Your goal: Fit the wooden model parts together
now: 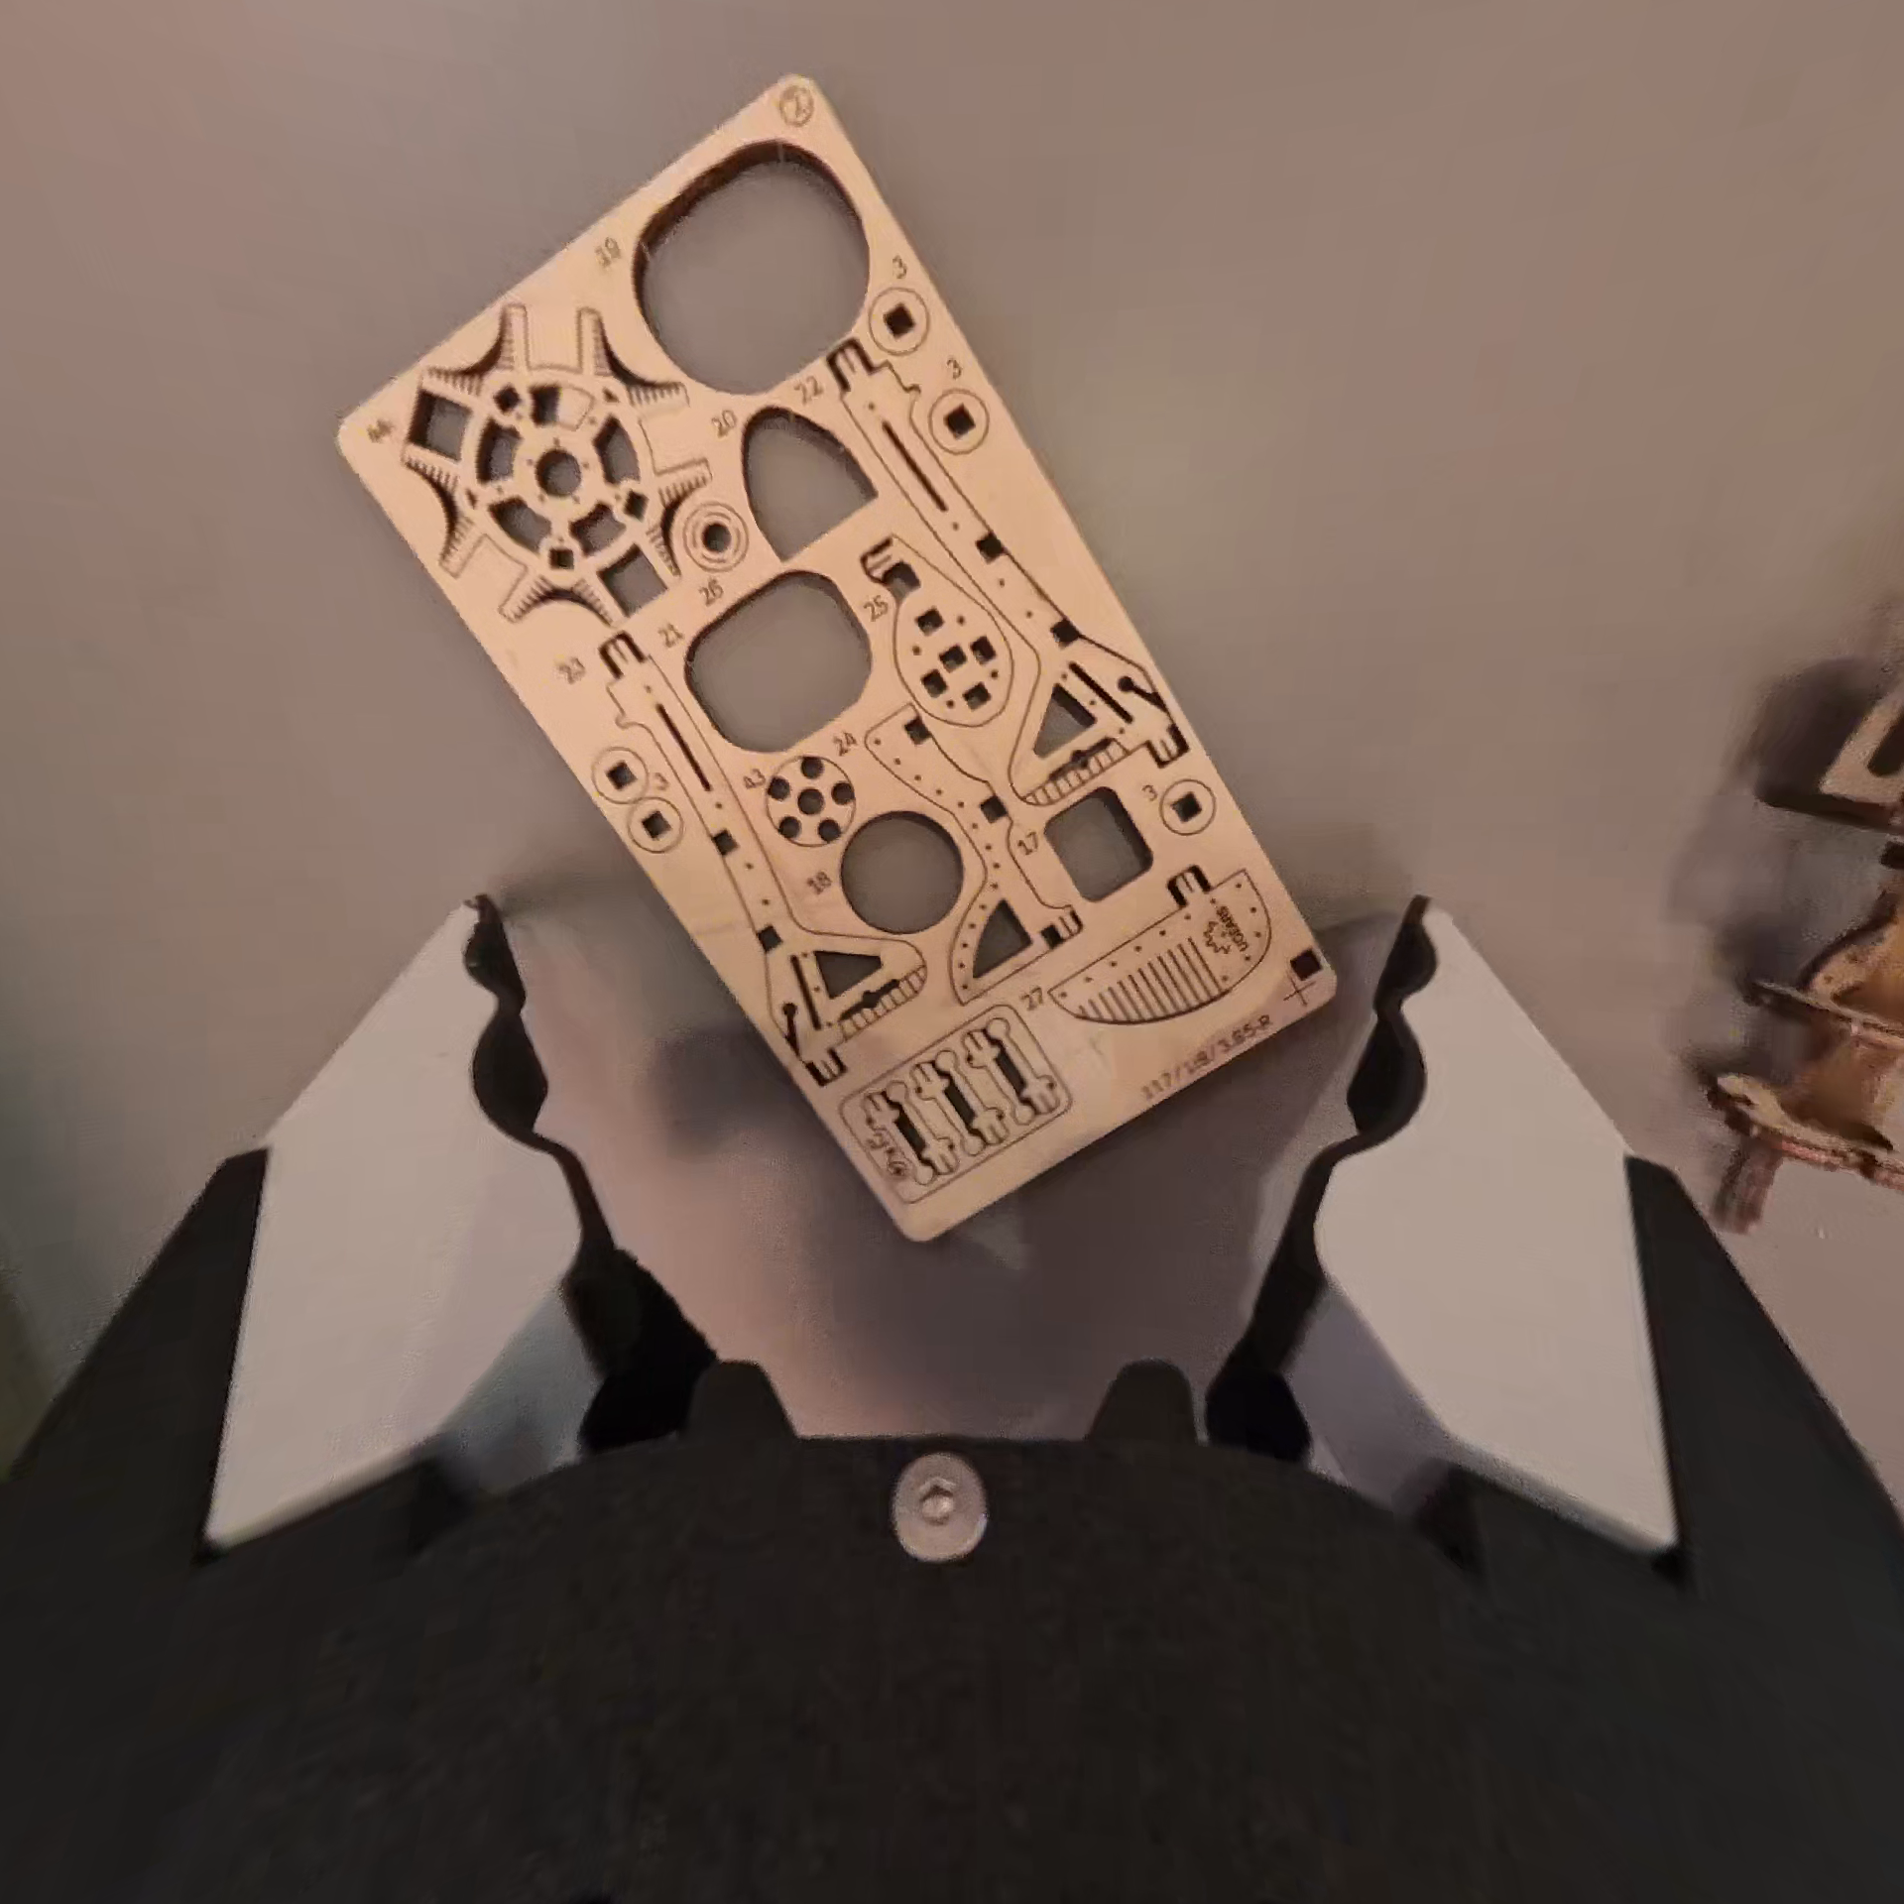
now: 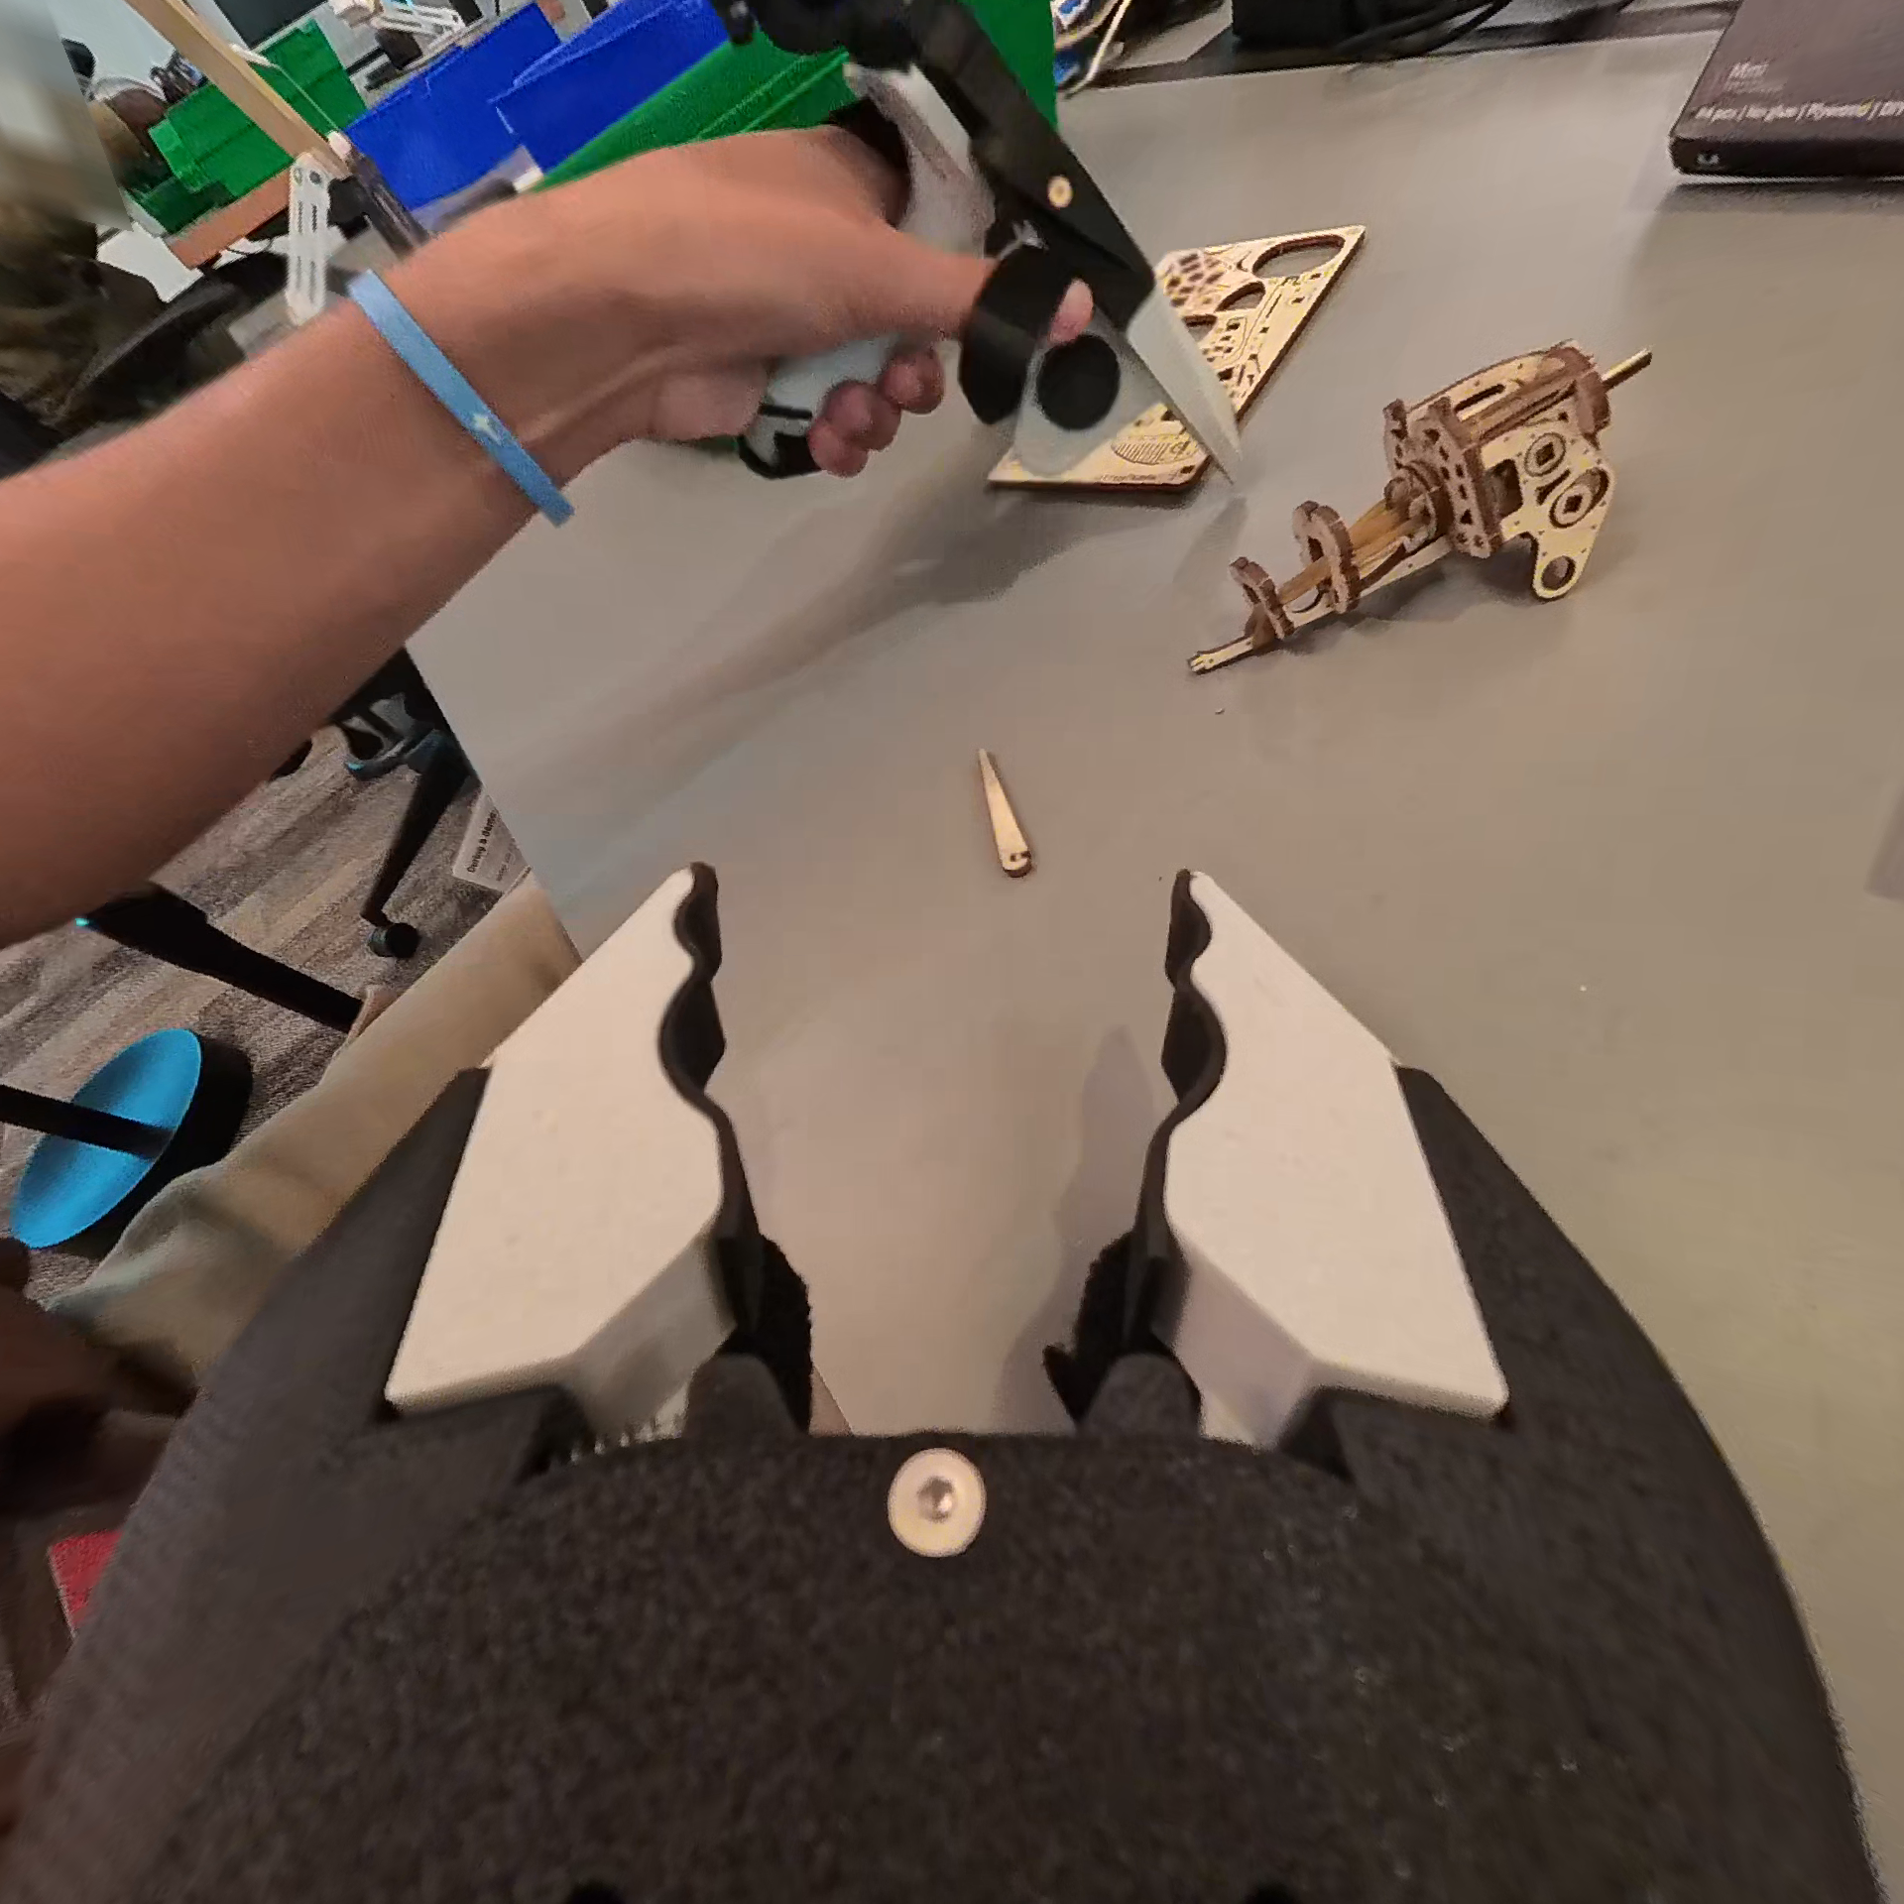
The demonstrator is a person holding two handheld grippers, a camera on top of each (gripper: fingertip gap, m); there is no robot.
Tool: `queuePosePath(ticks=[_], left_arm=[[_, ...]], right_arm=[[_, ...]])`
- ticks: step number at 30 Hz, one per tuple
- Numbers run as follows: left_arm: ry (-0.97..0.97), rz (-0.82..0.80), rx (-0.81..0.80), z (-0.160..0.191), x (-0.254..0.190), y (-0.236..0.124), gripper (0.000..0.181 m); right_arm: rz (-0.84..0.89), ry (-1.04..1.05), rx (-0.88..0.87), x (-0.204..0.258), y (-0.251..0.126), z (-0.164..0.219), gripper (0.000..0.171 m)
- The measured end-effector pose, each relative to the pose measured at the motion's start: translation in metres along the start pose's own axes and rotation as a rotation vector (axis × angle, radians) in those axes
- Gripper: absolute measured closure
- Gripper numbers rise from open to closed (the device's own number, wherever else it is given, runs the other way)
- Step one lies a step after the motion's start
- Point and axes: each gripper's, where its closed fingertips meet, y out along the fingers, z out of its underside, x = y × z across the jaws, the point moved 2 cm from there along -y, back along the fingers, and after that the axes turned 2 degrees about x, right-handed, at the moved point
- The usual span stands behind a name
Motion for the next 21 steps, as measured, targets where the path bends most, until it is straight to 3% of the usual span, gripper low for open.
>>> queuePosePath(ticks=[4, 6, 8, 12, 14, 21], left_arm=[[-0.055, -0.037, -0.033, 0.008, -0.003, -0.002, 0.034], [-0.035, -0.029, -0.061, 0.015, -0.005, -0.009, 0.051], [0.005, -0.005, -0.074, 0.027, -0.009, -0.019, 0.083], [0.050, 0.012, -0.064, 0.061, -0.011, -0.033, 0.086], [0.056, 0.013, -0.057, 0.083, -0.012, -0.042, 0.086], [0.046, 0.073, -0.085, 0.188, -0.043, -0.087, 0.086]], right_arm=[[-0.005, -0.025, 0.002, 0.003, -0.001, -0.002, 0.085], [-0.023, -0.025, 0.011, 0.005, -0.001, 0.000, 0.085], [-0.038, -0.020, 0.017, 0.007, -0.001, 0.003, 0.085], [-0.087, 0.011, 0.024, 0.012, 0.002, 0.006, 0.086], [-0.116, 0.027, 0.020, 0.016, 0.005, 0.004, 0.095], [-0.237, 0.201, 0.154, 0.037, 0.051, 0.012, 0.110]])
